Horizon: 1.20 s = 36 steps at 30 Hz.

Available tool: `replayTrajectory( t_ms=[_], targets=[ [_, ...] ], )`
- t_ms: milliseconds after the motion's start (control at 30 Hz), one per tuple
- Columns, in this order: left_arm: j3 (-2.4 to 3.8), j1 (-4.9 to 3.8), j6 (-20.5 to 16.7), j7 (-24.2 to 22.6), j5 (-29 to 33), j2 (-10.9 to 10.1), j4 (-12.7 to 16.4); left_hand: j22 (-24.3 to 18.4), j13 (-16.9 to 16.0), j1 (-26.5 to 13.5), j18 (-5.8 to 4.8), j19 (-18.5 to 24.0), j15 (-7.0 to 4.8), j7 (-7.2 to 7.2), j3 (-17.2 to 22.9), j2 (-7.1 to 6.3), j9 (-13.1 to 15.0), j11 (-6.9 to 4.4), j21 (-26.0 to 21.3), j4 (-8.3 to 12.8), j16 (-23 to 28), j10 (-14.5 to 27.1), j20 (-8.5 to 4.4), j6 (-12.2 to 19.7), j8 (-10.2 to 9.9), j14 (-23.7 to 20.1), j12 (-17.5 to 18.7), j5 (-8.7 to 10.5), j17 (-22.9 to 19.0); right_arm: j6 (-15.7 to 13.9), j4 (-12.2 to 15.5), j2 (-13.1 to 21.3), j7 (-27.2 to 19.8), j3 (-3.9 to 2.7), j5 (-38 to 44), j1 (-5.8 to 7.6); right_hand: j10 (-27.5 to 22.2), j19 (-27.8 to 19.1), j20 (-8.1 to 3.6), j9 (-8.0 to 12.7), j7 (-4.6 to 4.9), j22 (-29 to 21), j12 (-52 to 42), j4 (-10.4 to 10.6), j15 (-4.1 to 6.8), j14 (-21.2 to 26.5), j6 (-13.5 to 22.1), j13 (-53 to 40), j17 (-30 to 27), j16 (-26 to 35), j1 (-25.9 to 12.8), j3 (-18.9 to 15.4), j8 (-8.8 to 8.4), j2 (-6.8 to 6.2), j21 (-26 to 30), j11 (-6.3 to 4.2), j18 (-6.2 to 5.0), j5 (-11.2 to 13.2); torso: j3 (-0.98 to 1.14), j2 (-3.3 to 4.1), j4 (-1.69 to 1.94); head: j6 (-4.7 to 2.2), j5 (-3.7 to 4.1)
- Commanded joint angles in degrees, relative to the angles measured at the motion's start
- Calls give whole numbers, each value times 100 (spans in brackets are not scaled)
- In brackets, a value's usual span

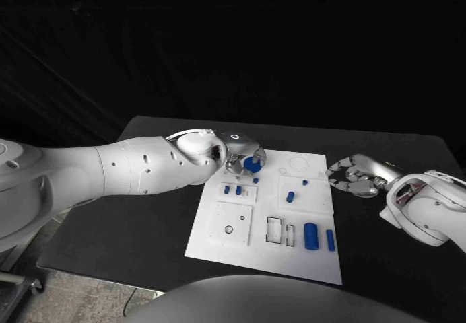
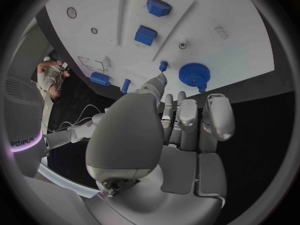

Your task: Assemble the parts on the task board

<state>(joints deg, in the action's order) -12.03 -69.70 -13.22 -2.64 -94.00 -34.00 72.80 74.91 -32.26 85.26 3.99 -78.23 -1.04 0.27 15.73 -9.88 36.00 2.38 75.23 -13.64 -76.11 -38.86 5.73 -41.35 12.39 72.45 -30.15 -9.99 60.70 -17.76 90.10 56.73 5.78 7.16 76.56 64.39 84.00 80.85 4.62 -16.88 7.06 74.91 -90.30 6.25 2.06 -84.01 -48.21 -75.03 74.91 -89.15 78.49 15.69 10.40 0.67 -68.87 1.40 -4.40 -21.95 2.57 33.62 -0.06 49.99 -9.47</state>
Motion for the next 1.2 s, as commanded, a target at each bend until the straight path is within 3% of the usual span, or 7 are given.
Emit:
replayTrajectory(
  t_ms=[33,200,833,967,1033,1200],
  targets=[
    [5,47,-104,-313,-800,69,-63,1034,-8,68,-43,-57,-6,-45,-32,2,-66,15,48,3,-55,-78,0,-21,-27,54,-71,-55,23,-28,21,14,-80,0,8,-6,600,-36,-15,8,11,889,30,-4,-36,-552,-40,-1497,1444,25,24,28,16,-20,2,46,-27,-34,-2,12,-6,1,11],
    [7,109,-49,-275,-886,132,-123,1063,-79,45,-64,-133,1,-19,-45,26,-216,21,157,-4,-124,-200,-2,-131,-23,129,-295,-125,73,-13,41,37,-74,0,7,-7,600,-38,-14,9,13,889,30,-5,-37,-551,-40,-1497,1442,28,20,26,15,-30,5,47,-27,-35,-3,30,-17,1,0],
    [9,168,111,-195,-913,261,-239,1092,-176,86,-84,-202,-47,102,29,110,-356,-52,275,59,-177,-412,-7,-649,229,169,-625,-334,43,2,44,41,-72,0,2,-6,600,-39,-13,10,13,888,30,-5,-37,-550,-38,-1497,1441,31,15,24,14,-37,8,48,-28,-35,-3,20,-14,1,-10],
    [10,187,125,-196,-913,298,-288,1098,-164,100,-89,-216,-71,136,53,125,-364,-95,297,79,-175,-476,-8,-733,282,167,-650,-367,22,3,45,43,-72,0,2,-6,600,-39,-13,10,13,888,30,-5,-37,-550,-38,-1497,1441,31,15,24,14,-37,8,48,-28,-35,0,19,-13,1,-8],
    [10,197,139,-193,-913,320,-323,1122,-129,103,-107,-272,-127,172,80,132,-382,-186,370,91,-192,-578,-8,-800,321,195,-652,-381,37,4,46,45,-71,0,2,-6,600,-39,-13,10,13,888,30,-5,-37,-550,-38,-1497,1441,31,15,24,14,-37,8,48,-28,-35,-1,21,-11,1,-5],
    [10,212,167,-187,-913,350,-377,1135,-72,107,-116,-303,-165,179,114,136,-408,-230,413,102,-202,-694,-14,-861,345,219,-630,-389,39,3,50,48,-70,0,2,-6,600,-39,-13,10,13,888,30,-5,-37,-550,-38,-1497,1441,31,15,24,14,-37,8,48,-28,-35,-3,23,-16,1,-3]
  ],
)
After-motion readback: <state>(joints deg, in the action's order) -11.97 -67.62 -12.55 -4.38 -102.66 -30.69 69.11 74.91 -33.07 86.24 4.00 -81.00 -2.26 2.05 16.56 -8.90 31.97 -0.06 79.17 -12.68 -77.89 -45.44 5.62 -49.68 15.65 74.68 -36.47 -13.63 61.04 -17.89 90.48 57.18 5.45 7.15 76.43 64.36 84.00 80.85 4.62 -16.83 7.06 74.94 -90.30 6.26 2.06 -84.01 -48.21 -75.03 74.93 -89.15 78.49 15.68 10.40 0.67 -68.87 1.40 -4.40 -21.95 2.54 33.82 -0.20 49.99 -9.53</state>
